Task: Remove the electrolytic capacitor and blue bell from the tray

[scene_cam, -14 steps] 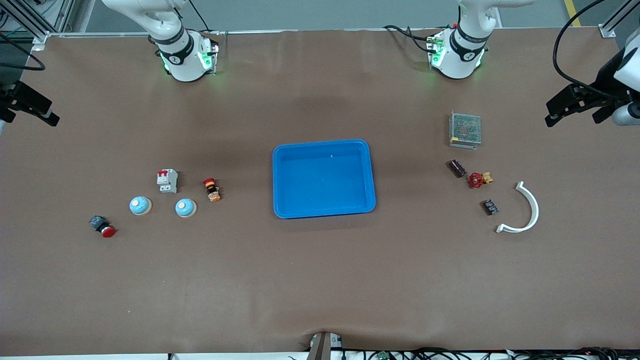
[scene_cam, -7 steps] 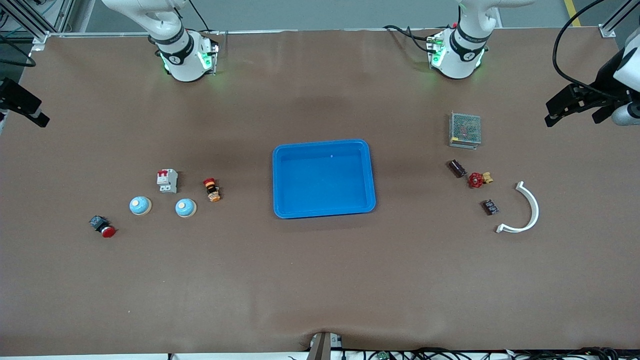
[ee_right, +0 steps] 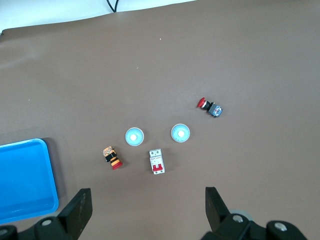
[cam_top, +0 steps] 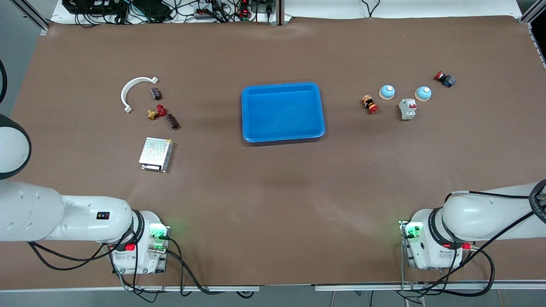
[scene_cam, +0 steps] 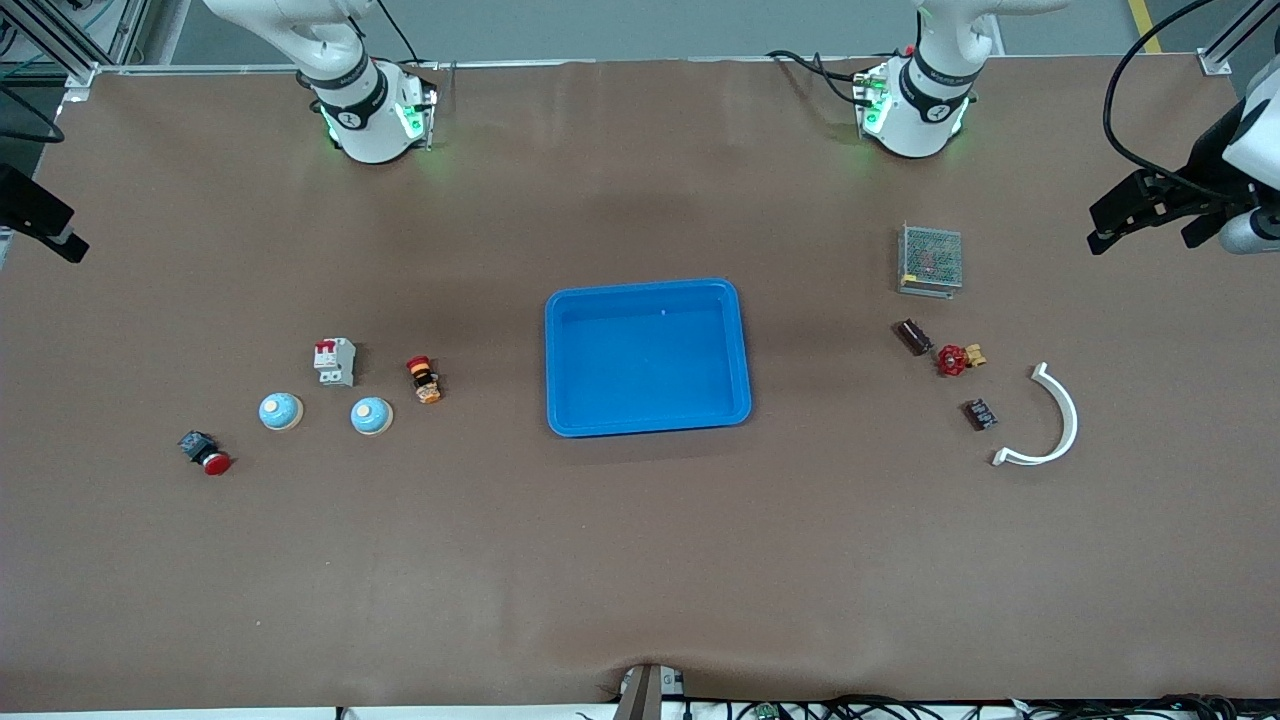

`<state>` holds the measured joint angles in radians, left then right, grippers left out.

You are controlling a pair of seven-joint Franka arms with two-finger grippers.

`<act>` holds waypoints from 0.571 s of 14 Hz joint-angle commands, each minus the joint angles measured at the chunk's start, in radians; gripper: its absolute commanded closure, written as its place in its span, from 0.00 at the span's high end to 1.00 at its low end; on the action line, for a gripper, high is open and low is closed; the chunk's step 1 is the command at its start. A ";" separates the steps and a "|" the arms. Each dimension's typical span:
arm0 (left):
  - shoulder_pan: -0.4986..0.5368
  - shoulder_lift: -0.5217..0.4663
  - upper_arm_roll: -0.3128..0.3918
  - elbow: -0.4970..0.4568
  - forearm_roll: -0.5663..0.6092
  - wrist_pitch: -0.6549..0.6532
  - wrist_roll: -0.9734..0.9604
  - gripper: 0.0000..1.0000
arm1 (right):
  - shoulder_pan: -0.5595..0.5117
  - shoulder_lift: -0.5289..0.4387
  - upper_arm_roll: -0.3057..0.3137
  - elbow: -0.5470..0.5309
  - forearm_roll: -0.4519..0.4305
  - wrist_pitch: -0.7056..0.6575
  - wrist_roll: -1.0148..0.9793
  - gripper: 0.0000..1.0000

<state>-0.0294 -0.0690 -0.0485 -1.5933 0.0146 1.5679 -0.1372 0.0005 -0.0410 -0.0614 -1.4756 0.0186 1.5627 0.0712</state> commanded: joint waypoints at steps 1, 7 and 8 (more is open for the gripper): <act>0.002 0.000 0.002 -0.002 -0.015 0.014 0.014 1.00 | 0.001 0.024 0.006 0.029 -0.005 -0.022 0.012 1.00; 0.002 0.000 -0.002 -0.002 -0.015 0.009 0.013 1.00 | 0.003 0.047 0.006 0.028 -0.005 -0.101 0.009 1.00; 0.002 0.001 -0.001 -0.002 -0.015 0.009 0.013 1.00 | 0.003 0.049 0.006 0.027 -0.005 -0.114 0.009 1.00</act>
<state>-0.0300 -0.0640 -0.0497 -1.5951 0.0146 1.5710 -0.1364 0.0011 -0.0028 -0.0581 -1.4750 0.0187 1.4824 0.0712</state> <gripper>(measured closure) 0.000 0.000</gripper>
